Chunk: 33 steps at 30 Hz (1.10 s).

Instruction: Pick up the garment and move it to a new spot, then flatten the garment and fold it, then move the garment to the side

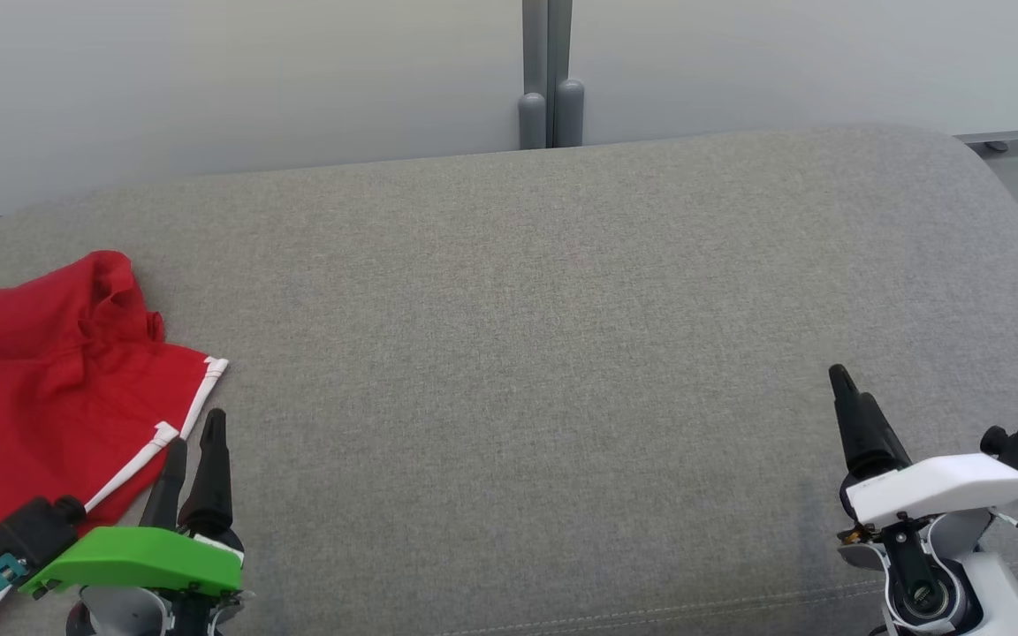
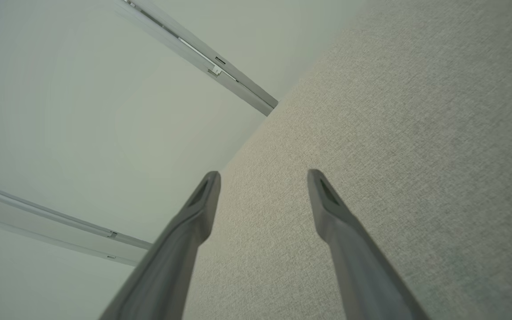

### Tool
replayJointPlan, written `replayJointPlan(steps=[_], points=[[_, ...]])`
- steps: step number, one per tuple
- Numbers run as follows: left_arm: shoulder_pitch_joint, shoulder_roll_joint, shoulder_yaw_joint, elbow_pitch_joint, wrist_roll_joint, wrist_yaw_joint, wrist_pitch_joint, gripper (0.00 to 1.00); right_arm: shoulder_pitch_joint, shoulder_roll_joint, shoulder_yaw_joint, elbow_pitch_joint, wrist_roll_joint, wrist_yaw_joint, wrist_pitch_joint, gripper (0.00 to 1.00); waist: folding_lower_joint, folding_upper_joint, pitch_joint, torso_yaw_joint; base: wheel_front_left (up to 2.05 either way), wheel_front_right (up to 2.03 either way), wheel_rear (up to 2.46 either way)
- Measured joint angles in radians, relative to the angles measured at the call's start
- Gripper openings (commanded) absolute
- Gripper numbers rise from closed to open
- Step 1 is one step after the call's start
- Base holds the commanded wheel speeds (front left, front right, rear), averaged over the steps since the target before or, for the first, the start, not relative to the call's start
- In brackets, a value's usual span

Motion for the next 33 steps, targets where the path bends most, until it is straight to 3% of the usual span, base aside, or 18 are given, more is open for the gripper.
replayJointPlan(steps=[33], points=[[0.083, 0.001, -0.042, -0.061, 0.473, 0.085, -0.112, 1.0, 0.0, -0.025, 0.138, -0.057, -0.5, -0.079, -0.113, 1.0, 0.0, 0.0, -0.01, -0.004, 0.0, 0.0, 0.0]])
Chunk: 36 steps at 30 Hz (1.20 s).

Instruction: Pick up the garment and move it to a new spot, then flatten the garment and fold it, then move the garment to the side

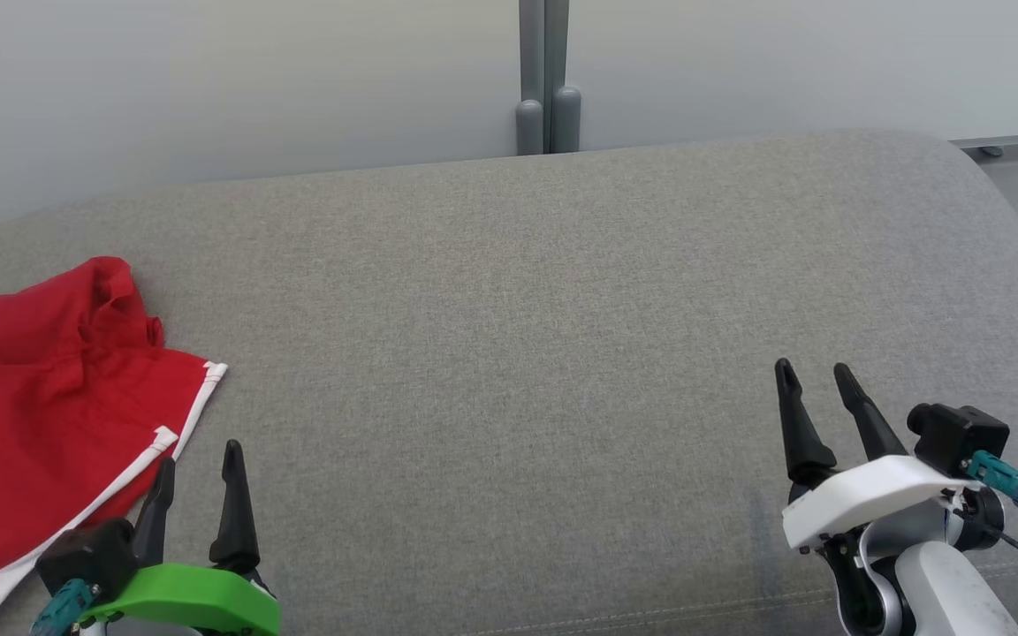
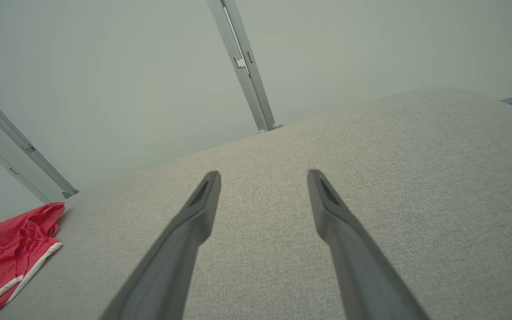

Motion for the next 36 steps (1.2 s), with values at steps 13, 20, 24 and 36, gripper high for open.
replayJointPlan(steps=[13, 20, 24, 36], points=[[0.012, 0.0, -0.024, -0.007, 0.14, 0.026, -0.047, 1.0, 0.0, -0.008, 0.05, -0.019, -0.184, -0.024, -0.045, 1.0, 0.0, 0.0, -0.002, -0.001, 0.0, 0.0, 0.0], [0.019, 0.0, -0.037, -0.013, 0.214, 0.031, -0.067, 1.0, 0.0, -0.013, 0.072, -0.03, -0.281, -0.028, -0.071, 1.0, 0.0, 0.0, -0.003, -0.004, 0.0, 0.0, 0.0], [0.019, 0.0, -0.041, -0.022, 0.265, 0.038, -0.085, 1.0, 0.0, -0.014, 0.084, -0.035, -0.334, -0.034, -0.082, 1.0, 0.0, 0.0, -0.002, -0.005, 0.0, 0.0, 0.0], [0.019, 0.0, -0.048, -0.021, 0.288, 0.038, -0.093, 1.0, 0.0, -0.014, 0.089, -0.039, -0.364, -0.034, -0.094, 1.0, 0.0, 0.0, 0.006, -0.009, 0.0, 0.0, 0.0]])
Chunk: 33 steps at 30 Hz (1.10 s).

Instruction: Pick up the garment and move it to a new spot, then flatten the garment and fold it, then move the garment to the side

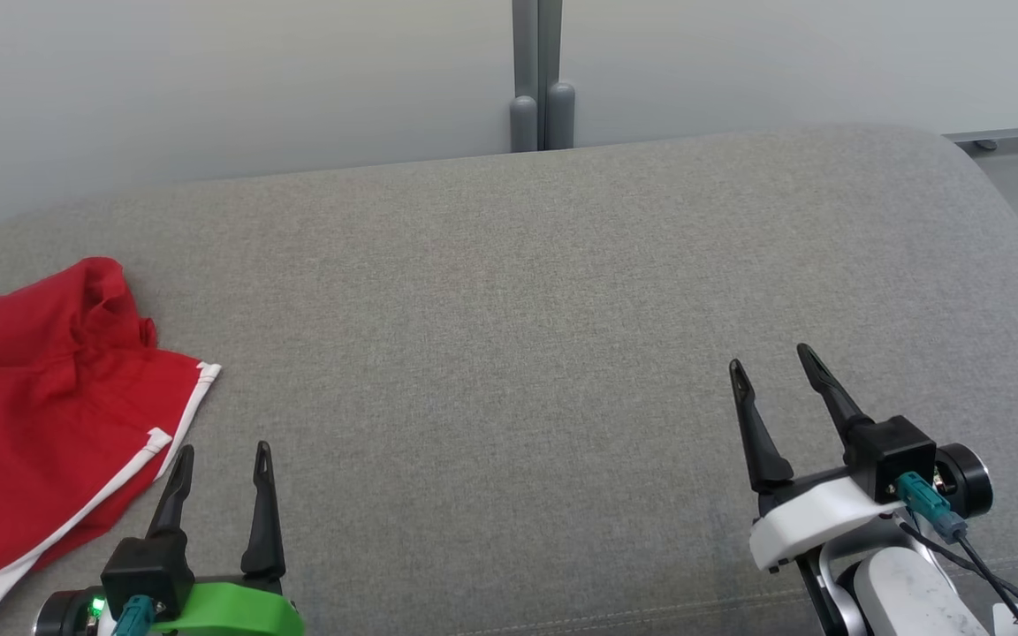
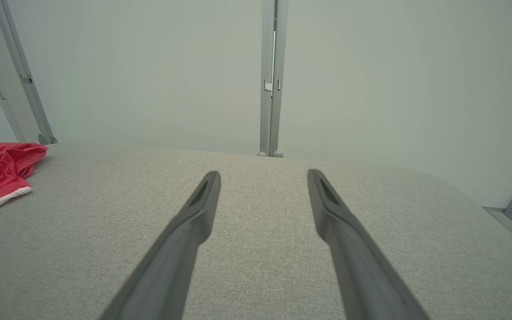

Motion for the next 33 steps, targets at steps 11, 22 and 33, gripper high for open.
replayJointPlan(steps=[11, 22, 33], points=[[0.0, 0.0, -0.001, 0.004, 0.0, 0.0, 0.0, 1.0, -0.006, 0.001, -0.007, 0.003, 0.0, 0.001, 0.0, 1.0, 0.0, 0.0, 0.005, -0.002, 0.0, 0.0, 0.0], [-0.002, 0.0, -0.015, 0.016, 0.0, -0.004, 0.0, 1.0, -0.006, 0.007, -0.034, 0.012, 0.012, 0.001, 0.0, 1.0, 0.0, 0.0, 0.003, 0.017, 0.0, 0.0, 0.0], [-0.014, 0.0, -0.029, 0.019, 0.0, -0.005, 0.0, 1.0, -0.002, 0.006, -0.045, 0.016, 0.012, 0.012, 0.0, 1.0, 0.0, 0.0, -0.011, 0.097, 0.0, 0.0, 0.0]])
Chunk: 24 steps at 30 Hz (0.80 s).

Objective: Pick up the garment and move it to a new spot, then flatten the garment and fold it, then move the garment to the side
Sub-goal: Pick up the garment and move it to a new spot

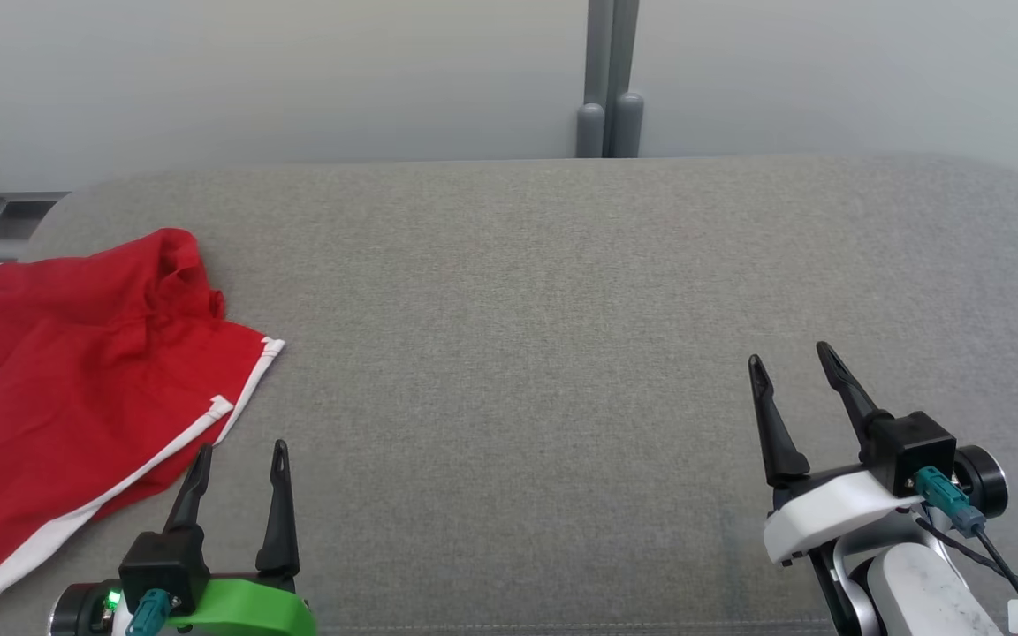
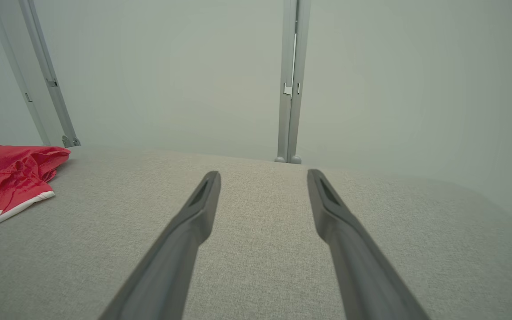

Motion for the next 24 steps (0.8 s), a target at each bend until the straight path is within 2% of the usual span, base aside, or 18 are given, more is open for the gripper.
replayJointPlan(steps=[12, 24], points=[[0.002, 0.0, 0.026, -0.001, 0.0, 0.009, 0.0, 1.0, 0.0, 0.009, 0.037, 0.013, 0.0, 0.041, 0.0, 1.0, 0.0, 0.0, -0.022, 0.153, 0.0, 0.0, 0.0], [0.005, 0.0, 0.027, 0.02, 0.0, 0.009, 0.0, 1.0, 0.007, 0.022, 0.042, 0.022, 0.005, 0.042, 0.0, 1.0, 0.0, 0.0, -0.046, 0.303, 0.0, 0.0, 0.0]])
